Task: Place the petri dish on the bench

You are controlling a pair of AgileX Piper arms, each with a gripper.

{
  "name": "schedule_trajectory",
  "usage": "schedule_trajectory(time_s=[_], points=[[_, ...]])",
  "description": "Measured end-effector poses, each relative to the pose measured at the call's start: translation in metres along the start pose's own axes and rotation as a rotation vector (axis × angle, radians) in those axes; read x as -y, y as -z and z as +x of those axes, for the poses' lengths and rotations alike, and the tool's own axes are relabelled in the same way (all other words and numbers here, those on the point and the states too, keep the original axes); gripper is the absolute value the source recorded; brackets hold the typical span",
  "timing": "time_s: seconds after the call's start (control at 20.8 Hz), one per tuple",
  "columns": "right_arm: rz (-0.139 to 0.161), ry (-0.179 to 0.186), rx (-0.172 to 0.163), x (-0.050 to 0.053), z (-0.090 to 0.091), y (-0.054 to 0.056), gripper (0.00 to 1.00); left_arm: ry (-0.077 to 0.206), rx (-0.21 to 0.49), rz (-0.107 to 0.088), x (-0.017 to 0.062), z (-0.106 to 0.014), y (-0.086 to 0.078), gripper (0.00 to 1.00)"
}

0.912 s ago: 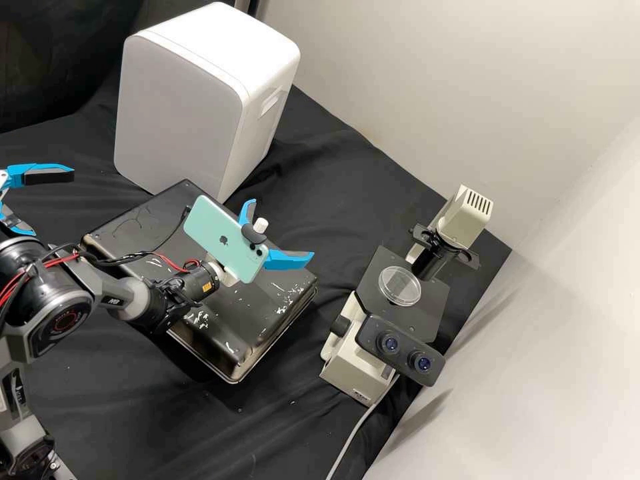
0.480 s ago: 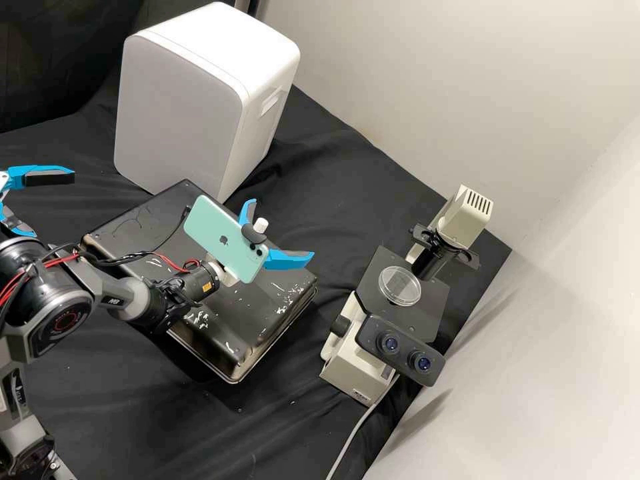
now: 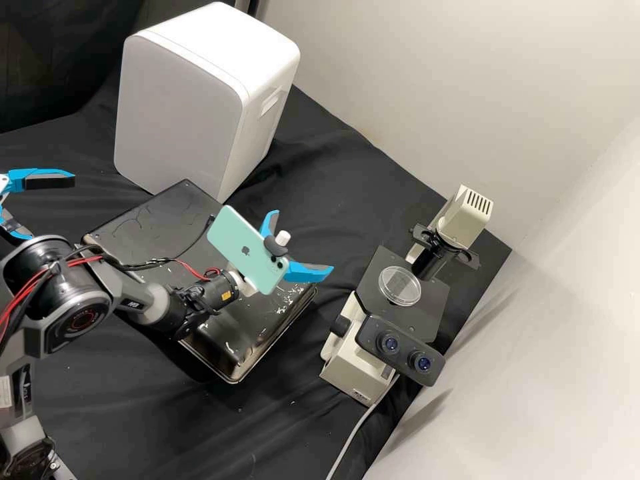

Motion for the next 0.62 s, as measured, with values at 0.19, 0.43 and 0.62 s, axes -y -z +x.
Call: schedule_trajectory(time_s=[0.19,0.43,0.62], points=[[-0.005,-0.032,0.02,-0.01,0.012,-0.01,1.0,0.001,0.006,-0.002,0.0003,0.001,-0.001,1.0],[-0.006,-0.039,0.071,-0.019,0.02,-0.022,1.0,0.003,0.008,0.001,0.0009,0.001,-0.002,1.0],[-0.009,-0.072,0.078,-0.03,0.026,-0.025,1.0,0.011,0.0,-0.001,0.003,0.003,-0.001,1.0]])
